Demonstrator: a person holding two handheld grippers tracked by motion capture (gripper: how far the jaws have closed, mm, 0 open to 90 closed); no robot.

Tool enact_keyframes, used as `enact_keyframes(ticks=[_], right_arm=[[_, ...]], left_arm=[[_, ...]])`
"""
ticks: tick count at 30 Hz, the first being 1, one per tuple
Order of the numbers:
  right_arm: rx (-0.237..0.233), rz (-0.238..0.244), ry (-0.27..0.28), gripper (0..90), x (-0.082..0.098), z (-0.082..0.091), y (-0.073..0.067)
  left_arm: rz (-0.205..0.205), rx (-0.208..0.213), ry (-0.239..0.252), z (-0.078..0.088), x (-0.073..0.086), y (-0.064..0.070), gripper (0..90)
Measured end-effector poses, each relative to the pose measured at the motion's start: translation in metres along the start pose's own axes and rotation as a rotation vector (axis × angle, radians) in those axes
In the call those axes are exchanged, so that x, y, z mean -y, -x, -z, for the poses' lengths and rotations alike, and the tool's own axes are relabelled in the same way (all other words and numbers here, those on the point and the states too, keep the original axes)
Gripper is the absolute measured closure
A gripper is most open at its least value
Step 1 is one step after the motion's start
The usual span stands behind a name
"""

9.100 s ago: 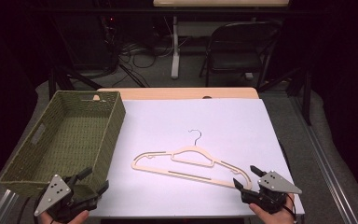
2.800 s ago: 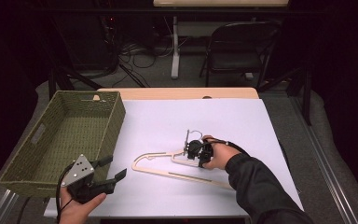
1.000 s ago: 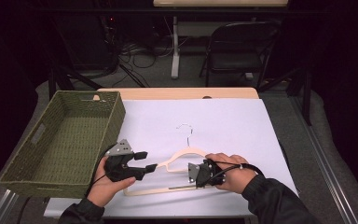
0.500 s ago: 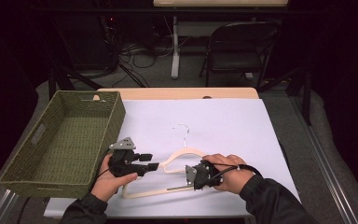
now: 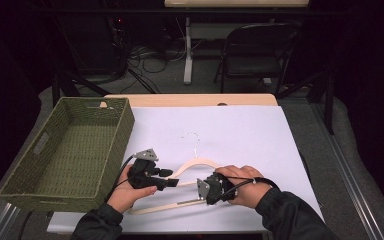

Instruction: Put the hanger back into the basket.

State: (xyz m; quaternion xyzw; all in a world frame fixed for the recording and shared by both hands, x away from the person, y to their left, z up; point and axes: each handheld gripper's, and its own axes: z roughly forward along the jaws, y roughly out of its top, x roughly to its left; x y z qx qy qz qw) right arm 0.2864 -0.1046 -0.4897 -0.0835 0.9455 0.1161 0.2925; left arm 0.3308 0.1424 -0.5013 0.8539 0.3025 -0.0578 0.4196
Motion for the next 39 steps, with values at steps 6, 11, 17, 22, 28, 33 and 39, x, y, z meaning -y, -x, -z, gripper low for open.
enact_keyframes(ticks=[6,11,17,22,28,33,39], right_arm=[[0.013,0.007,0.014,85.4,0.000,0.001,-0.002],[0.015,0.024,0.003,85.4,-0.001,0.001,-0.003],[0.022,0.038,0.001,85.2,-0.002,0.000,-0.003],[0.027,0.038,-0.001,85.0,-0.002,-0.001,-0.003],[0.021,0.041,-0.001,84.7,-0.002,-0.003,-0.002],[0.020,0.046,-0.020,84.8,-0.002,-0.005,-0.003],[0.023,0.037,0.012,84.4,-0.002,-0.008,-0.003]], left_arm=[[0.010,0.019,-0.027,-0.005,0.001,0.000,54.6],[0.000,0.029,-0.054,-0.009,0.001,-0.001,54.5],[-0.006,0.050,-0.081,-0.013,0.002,-0.001,56.2],[-0.013,0.063,-0.101,-0.015,0.004,0.000,59.4],[-0.027,0.074,-0.116,-0.016,0.005,0.002,65.7],[-0.047,0.090,-0.136,-0.017,0.006,0.003,74.5],[-0.050,0.100,-0.132,-0.015,0.006,0.006,82.4]])
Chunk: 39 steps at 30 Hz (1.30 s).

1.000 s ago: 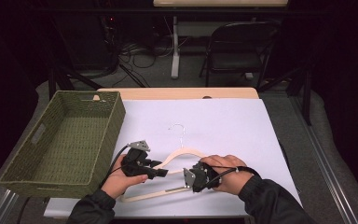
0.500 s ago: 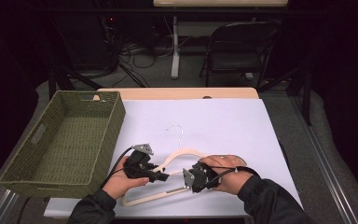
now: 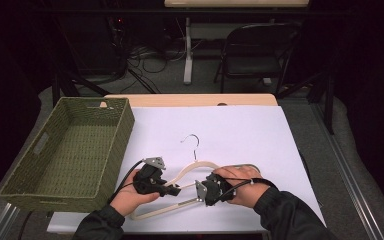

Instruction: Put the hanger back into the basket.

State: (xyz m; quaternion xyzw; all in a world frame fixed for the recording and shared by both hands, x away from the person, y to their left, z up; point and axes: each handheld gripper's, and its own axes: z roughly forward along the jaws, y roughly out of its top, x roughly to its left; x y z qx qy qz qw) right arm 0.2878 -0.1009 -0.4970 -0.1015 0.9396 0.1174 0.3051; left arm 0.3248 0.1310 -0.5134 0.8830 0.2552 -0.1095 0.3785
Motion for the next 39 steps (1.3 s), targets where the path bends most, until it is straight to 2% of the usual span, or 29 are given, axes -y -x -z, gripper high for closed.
enact_keyframes(ticks=[2,3,4,5,8,9,12,14,22,24,30,39], right_arm=[[0.000,-0.001,-0.020,84.0,0.000,0.002,0.001],[-0.011,-0.027,-0.011,78.7,0.000,0.002,0.002],[-0.011,-0.027,-0.011,78.7,0.000,0.002,0.002],[0.004,-0.036,-0.006,71.9,0.001,0.001,0.003],[0.001,-0.050,0.001,70.9,0.003,0.002,0.003],[-0.009,-0.080,0.019,69.4,0.006,0.004,0.003],[-0.007,-0.101,0.033,68.1,0.011,0.004,0.002],[-0.007,-0.108,0.020,67.9,0.012,0.005,0.002],[-0.033,-0.161,0.042,62.5,0.016,0.006,0.002],[-0.029,-0.184,0.050,60.8,0.018,0.009,0.002],[-0.010,-0.206,0.069,59.6,0.025,0.014,0.005],[-0.012,-0.239,0.076,58.9,0.033,0.016,0.005]], left_arm=[[-0.001,0.003,-0.005,0.000,0.001,0.000,87.0],[-0.029,-0.043,-0.028,-0.002,0.002,0.001,86.6],[-0.029,-0.043,-0.028,-0.002,0.002,0.001,87.1],[-0.012,-0.034,-0.026,-0.002,0.003,0.000,87.3],[-0.006,-0.036,-0.031,-0.002,0.005,-0.001,87.6],[-0.003,-0.038,-0.023,-0.002,0.005,-0.001,87.6],[-0.004,-0.035,-0.023,-0.001,0.006,-0.001,87.7],[-0.004,-0.038,-0.019,0.000,0.005,-0.002,87.7],[0.006,-0.031,0.026,0.007,0.004,-0.001,87.8],[0.002,-0.044,0.034,0.010,0.004,0.000,87.9],[0.007,-0.078,0.049,0.018,0.005,0.000,87.9],[0.010,-0.108,0.095,0.031,0.004,0.003,87.9]])
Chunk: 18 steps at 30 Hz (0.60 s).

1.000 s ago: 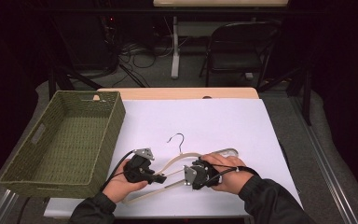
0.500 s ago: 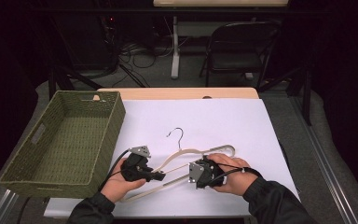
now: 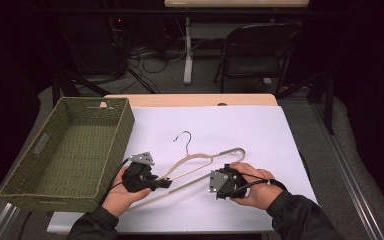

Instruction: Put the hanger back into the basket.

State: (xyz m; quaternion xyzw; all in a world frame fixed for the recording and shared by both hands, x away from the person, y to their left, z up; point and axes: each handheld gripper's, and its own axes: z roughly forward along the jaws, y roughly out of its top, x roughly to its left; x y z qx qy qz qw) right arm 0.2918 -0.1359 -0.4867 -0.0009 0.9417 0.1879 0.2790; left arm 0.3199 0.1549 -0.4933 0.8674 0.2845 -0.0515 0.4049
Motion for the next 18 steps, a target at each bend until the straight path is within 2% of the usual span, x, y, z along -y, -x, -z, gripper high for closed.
enact_keyframes(ticks=[5,6,8,9,10,14,18], right_arm=[[0.006,-0.020,-0.011,58.6,0.003,0.002,0.000],[0.007,-0.001,-0.007,58.6,0.003,0.002,0.001],[0.009,-0.026,-0.006,58.5,0.004,0.004,0.000],[0.008,-0.015,0.001,58.5,0.004,0.004,0.001],[0.008,-0.029,-0.003,58.5,0.005,0.005,0.001],[0.011,-0.023,0.009,58.5,0.007,0.006,0.002],[0.021,-0.029,-0.006,58.5,0.008,0.007,0.002]], left_arm=[[0.000,-0.012,0.021,0.005,-0.003,0.002,87.9],[0.005,-0.017,0.029,0.006,-0.003,0.003,87.9],[0.011,-0.021,0.038,0.007,-0.004,0.003,87.9],[0.013,-0.031,0.047,0.011,-0.005,0.004,87.9],[0.013,-0.031,0.047,0.011,-0.005,0.004,87.9],[0.010,-0.054,0.081,0.020,-0.010,0.008,87.9],[0.014,-0.064,0.107,0.026,-0.014,0.011,87.9]])
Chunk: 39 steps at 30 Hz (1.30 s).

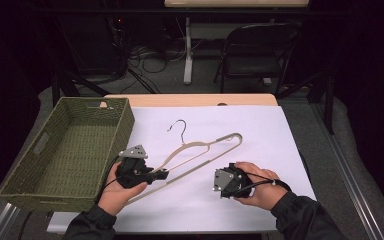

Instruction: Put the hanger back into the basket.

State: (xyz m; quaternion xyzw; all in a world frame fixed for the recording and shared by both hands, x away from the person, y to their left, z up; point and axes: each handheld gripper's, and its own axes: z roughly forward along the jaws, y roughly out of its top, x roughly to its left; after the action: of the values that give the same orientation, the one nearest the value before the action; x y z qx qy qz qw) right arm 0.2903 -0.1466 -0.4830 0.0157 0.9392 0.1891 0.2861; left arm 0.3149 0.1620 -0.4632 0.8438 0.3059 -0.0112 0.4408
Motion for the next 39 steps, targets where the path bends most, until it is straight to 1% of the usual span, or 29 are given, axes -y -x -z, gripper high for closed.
enact_keyframes(ticks=[3,4,7,8,10,13,14,15,16,17,18,19,20,21,22,23,24,25,26,27,28,29,30,33,34,35,36,38,39], right_arm=[[0.000,0.008,0.002,58.5,0.001,0.000,0.001],[-0.003,-0.004,0.015,58.4,0.002,-0.001,0.001],[-0.002,-0.008,0.013,58.2,0.003,-0.001,0.001],[0.002,0.000,-0.003,58.1,0.003,0.000,0.002],[0.007,-0.001,-0.005,58.1,0.004,0.001,0.002],[0.006,-0.009,-0.008,58.1,0.006,0.000,0.001],[0.002,-0.022,-0.011,58.1,0.007,0.000,0.001],[0.002,-0.022,-0.011,58.1,0.007,0.000,0.001],[0.007,-0.012,-0.009,58.1,0.008,-0.001,0.001],[0.003,-0.032,-0.015,58.1,0.009,-0.001,0.000],[0.002,-0.022,0.003,58.1,0.009,-0.002,0.001],[-0.004,-0.022,0.022,58.1,0.010,-0.003,0.002],[0.008,-0.018,-0.012,58.1,0.010,0.000,0.003],[0.005,-0.039,-0.015,58.1,0.010,0.000,0.002],[0.004,-0.043,0.000,58.1,0.011,-0.001,0.002],[0.004,-0.043,0.000,58.1,0.011,-0.001,0.002],[0.010,-0.019,-0.010,58.1,0.011,0.000,0.004],[0.010,-0.019,-0.010,58.1,0.011,0.000,0.004],[0.000,-0.025,-0.036,57.9,0.011,0.001,0.005],[0.008,-0.033,-0.003,57.8,0.012,-0.001,0.004],[0.010,-0.049,-0.017,57.6,0.012,0.000,0.003],[0.010,-0.049,-0.017,57.6,0.012,0.000,0.003],[0.015,-0.047,-0.019,57.0,0.012,0.000,0.004],[0.014,-0.033,-0.016,56.3,0.012,-0.001,0.005],[0.014,-0.034,-0.019,56.1,0.012,-0.001,0.005],[0.014,-0.034,-0.019,56.1,0.012,-0.001,0.005],[0.012,-0.046,-0.022,55.8,0.012,-0.002,0.004],[0.012,-0.043,-0.021,55.7,0.013,-0.002,0.004],[0.013,-0.049,-0.021,55.6,0.012,-0.002,0.004]], left_arm=[[-0.002,-0.008,0.006,0.002,-0.002,0.001,87.9],[0.009,-0.013,0.016,0.005,-0.003,0.002,87.9],[0.018,-0.019,0.024,0.008,-0.005,0.002,87.9],[0.025,-0.031,0.030,0.012,-0.006,0.003,87.9],[0.030,-0.044,0.031,0.018,-0.008,0.004,87.9],[0.043,-0.063,0.042,0.027,-0.010,0.006,87.9],[0.043,-0.070,0.044,0.031,-0.011,0.007,87.9],[0.043,-0.070,0.044,0.031,-0.011,0.007,87.9],[0.046,-0.087,0.046,0.039,-0.013,0.008,87.9],[0.047,-0.095,0.052,0.043,-0.014,0.008,87.9],[0.048,-0.104,0.056,0.047,-0.015,0.009,87.9],[0.048,-0.104,0.056,0.047,-0.015,0.009,87.9],[0.046,-0.118,0.060,0.055,-0.017,0.009,87.9],[0.046,-0.118,0.060,0.055,-0.017,0.009,87.9],[0.047,-0.132,0.068,0.064,-0.018,0.008,87.9],[0.047,-0.132,0.068,0.064,-0.018,0.008,87.9],[0.055,-0.142,0.078,0.073,-0.020,0.007,87.9],[0.055,-0.142,0.078,0.073,-0.020,0.007,87.9],[0.061,-0.155,0.088,0.082,-0.021,0.005,87.9],[0.059,-0.159,0.092,0.087,-0.021,0.004,87.9],[0.058,-0.168,0.103,0.091,-0.021,0.003,87.9],[0.058,-0.168,0.103,0.091,-0.021,0.003,87.9],[0.062,-0.185,0.107,0.100,-0.021,0.001,87.9],[0.068,-0.206,0.121,0.107,-0.019,-0.002,87.9],[0.078,-0.219,0.125,0.114,-0.018,-0.006,87.9],[0.078,-0.219,0.125,0.114,-0.018,-0.006,87.9],[0.089,-0.234,0.132,0.121,-0.016,-0.010,87.9],[0.094,-0.240,0.135,0.123,-0.014,-0.012,87.9],[0.106,-0.257,0.143,0.129,-0.012,-0.016,87.9]])
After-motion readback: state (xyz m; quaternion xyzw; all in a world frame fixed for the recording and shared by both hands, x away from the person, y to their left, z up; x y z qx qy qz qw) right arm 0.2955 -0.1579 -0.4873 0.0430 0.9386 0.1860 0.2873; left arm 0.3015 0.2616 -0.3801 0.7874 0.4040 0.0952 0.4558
